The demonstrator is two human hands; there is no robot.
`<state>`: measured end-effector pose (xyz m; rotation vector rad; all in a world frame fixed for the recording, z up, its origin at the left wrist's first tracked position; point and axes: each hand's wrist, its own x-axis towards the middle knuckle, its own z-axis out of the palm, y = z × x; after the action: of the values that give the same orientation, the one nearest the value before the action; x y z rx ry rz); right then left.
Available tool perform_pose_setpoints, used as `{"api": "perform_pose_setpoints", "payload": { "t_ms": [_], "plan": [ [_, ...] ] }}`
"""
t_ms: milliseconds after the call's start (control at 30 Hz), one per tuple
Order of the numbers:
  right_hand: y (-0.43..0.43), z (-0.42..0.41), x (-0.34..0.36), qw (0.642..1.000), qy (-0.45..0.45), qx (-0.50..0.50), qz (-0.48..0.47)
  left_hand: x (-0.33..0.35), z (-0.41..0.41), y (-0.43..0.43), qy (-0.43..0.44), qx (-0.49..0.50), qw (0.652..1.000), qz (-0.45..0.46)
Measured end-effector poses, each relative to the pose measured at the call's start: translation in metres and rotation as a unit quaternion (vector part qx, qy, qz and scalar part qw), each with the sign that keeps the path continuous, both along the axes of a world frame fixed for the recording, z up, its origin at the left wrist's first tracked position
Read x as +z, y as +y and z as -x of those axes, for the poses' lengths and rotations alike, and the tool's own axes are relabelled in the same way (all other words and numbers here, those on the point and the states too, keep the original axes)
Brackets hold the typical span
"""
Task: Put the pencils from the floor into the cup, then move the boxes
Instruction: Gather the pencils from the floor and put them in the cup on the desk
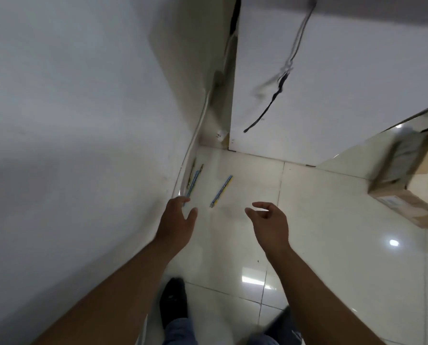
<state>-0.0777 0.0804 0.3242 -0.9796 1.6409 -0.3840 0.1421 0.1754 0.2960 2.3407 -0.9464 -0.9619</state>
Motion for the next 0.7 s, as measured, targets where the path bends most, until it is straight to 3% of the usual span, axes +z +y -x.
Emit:
{"api": "perform_pose_setpoints", "payload": {
  "t_ms": [367, 700],
  "plan": [
    [-0.032, -0.047, -0.218, 0.997, 0.051, 0.048, -0.018, -0.202, -0.024, -0.065, -0.068, 0.028, 0.996, -0.055],
    [-0.057, -0.085, -0.33, 0.992, 0.111, 0.06, 0.026, -0.3, -0.041, -0.114, -0.213, -0.027, 0.973, -0.081]
  ]
}}
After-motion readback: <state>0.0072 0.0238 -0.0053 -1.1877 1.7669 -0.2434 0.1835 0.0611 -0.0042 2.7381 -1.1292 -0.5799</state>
